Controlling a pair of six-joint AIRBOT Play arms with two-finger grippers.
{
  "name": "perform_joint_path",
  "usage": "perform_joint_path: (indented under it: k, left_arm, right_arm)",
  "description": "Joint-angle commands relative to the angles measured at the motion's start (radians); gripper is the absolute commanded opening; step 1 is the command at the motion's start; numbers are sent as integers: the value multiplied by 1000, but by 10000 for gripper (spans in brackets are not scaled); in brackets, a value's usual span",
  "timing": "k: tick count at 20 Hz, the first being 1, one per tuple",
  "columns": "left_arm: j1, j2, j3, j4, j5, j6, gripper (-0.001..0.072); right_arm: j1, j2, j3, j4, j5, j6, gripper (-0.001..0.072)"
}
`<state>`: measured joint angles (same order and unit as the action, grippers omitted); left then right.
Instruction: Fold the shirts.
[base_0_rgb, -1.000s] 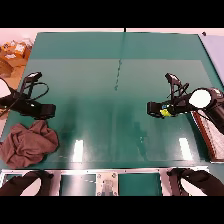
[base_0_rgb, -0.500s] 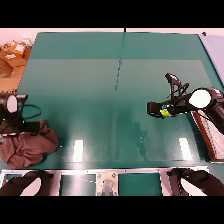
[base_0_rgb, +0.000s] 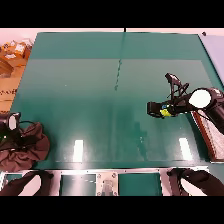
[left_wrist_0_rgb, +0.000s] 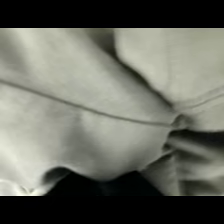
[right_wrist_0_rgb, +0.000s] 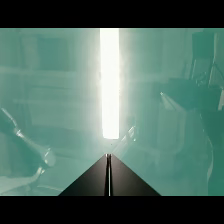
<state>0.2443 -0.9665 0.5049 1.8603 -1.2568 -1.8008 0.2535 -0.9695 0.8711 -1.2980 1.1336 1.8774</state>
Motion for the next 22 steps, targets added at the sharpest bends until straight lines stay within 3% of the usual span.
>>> perform_joint_path:
  k: [1, 5, 8, 10, 15, 19, 20, 21, 22]
  left_arm:
    - [18, 0, 20, -95, 6, 53, 20]
    - [-35, 3, 241, -262, -143, 111, 18]
    - [-217, 13, 462, -279, -228, 103, 18]
    - [-383, 15, 608, -289, -229, 54, 18]
    - [-759, 12, 761, -297, -51, -80, 18]
    - [-947, -42, 701, -364, 217, -92, 27]
    - [-971, -67, 684, -412, 266, -81, 301]
    - [-980, -99, 678, -451, 270, -76, 633]
    - [-979, -124, 679, -470, 245, -74, 665]
  right_arm:
    - [1, 0, 0, 0, 0, 0, 16]
    - [1, 0, 0, 0, 0, 0, 16]
    - [1, 0, 0, 1, -16, 0, 16]
    - [1, 0, 0, 2, -16, 0, 16]
    - [1, 0, 0, 1, -15, 0, 16]
    - [1, 0, 0, 8, -14, 0, 16]
    - [0, 0, 0, 5, -14, -1, 16]
    - [-3, 0, 1, 4, -14, -16, 16]
    - [-11, 0, 5, 4, -10, -40, 16]
